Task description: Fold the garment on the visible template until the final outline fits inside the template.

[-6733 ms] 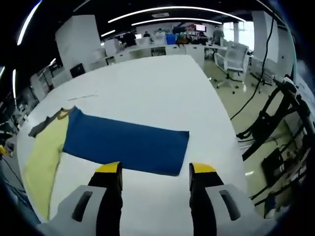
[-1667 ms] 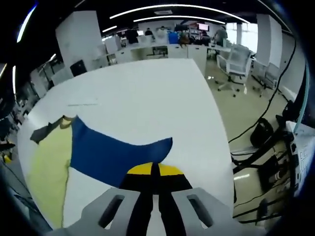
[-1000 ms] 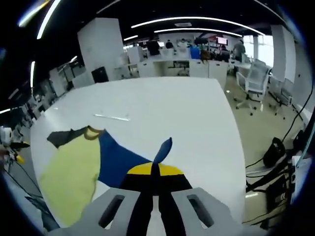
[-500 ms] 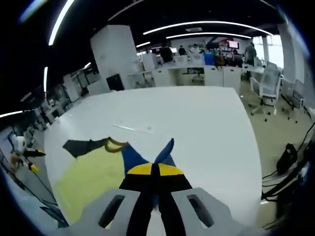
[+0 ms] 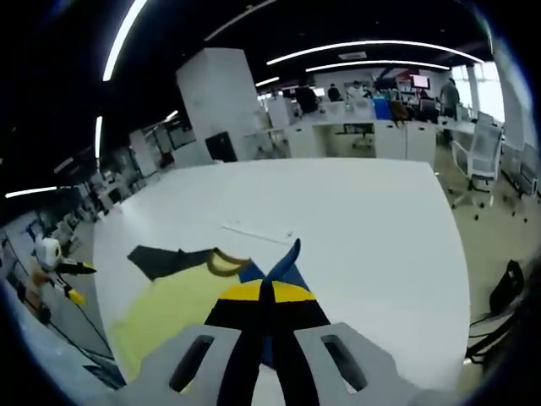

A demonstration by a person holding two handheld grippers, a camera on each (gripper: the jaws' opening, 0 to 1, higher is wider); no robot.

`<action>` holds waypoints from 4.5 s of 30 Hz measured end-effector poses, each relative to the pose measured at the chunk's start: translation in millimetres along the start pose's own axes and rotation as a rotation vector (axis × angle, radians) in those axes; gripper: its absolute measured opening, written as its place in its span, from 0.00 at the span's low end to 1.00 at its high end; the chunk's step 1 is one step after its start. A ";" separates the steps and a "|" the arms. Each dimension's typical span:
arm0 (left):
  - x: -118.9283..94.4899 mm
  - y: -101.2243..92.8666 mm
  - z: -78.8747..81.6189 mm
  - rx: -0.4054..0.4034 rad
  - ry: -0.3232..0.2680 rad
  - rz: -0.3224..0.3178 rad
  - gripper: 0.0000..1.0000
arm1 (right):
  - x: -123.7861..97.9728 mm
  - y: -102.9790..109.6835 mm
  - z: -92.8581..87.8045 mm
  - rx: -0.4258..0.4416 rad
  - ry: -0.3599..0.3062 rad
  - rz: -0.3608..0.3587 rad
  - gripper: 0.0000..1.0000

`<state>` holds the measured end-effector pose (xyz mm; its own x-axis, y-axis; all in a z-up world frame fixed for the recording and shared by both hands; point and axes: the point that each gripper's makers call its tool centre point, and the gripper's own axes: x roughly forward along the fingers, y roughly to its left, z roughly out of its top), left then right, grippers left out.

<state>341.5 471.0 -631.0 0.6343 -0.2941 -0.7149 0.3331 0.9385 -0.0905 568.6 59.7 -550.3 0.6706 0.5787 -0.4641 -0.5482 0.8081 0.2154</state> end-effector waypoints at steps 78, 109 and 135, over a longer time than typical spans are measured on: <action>-2.9 27.1 -20.1 -0.061 0.017 -0.007 0.87 | 129.7 172.3 53.2 -0.071 -0.016 0.317 0.02; -4.8 34.0 -30.0 -0.091 0.041 0.001 0.86 | 170.8 215.1 39.7 -0.062 0.029 0.395 0.02; -4.7 44.4 -32.6 -0.105 0.052 0.001 0.86 | 219.1 219.4 6.3 -0.009 0.102 0.370 0.02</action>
<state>330.6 519.9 -654.3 0.5967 -0.2856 -0.7499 0.2553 0.9535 -0.1599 598.4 364.5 -599.3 0.3732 0.8169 -0.4397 -0.7484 0.5452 0.3776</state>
